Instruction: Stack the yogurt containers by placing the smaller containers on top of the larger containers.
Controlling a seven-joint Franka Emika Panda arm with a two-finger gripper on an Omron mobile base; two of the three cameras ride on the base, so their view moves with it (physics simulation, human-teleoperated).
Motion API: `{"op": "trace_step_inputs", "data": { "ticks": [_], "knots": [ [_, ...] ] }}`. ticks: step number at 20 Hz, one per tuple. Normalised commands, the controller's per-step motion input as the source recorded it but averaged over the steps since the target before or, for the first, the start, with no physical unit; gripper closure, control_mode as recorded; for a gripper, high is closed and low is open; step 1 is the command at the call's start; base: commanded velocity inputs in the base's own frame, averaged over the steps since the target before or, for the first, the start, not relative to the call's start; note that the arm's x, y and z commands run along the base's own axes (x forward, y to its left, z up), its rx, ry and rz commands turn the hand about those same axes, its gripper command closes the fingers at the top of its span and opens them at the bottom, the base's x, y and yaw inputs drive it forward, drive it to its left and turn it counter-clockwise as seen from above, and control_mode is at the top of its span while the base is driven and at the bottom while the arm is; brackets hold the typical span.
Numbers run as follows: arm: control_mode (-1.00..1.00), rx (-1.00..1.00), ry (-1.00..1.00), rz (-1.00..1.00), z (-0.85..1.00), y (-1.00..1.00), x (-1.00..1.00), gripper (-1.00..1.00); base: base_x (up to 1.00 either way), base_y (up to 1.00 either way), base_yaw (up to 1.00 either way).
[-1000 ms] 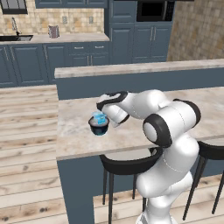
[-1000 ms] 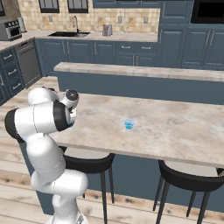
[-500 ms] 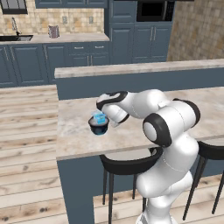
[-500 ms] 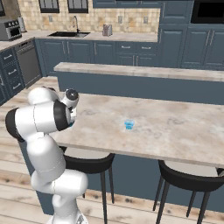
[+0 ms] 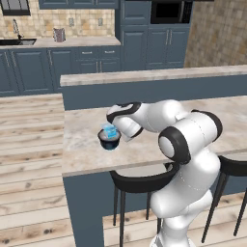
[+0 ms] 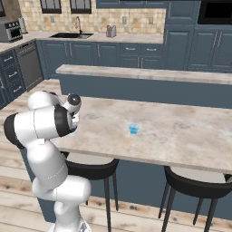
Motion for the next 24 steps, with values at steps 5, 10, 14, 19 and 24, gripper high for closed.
{"op": "trace_step_inputs", "data": {
  "ticks": [5, 10, 14, 19, 24],
  "knots": [
    [-1.00, 0.00, -0.02, -0.04, -0.15, 0.00, -0.07, -1.00, 0.00, 0.00, 0.00],
    [-1.00, 0.00, -0.10, -0.04, -0.08, 0.00, -0.10, -1.00, 0.00, 0.00, 0.00],
    [-1.00, 0.00, -0.09, -0.05, -0.03, 0.00, -0.08, -1.00, 0.00, 0.00, 0.00],
    [-1.00, 0.00, -0.07, -0.04, 0.00, 0.00, -0.11, -1.00, 0.00, 0.00, 0.00],
    [-1.00, 0.00, -0.06, -0.07, 0.04, -0.10, -0.16, -1.00, 0.00, 0.00, 0.00]
  ]
}}
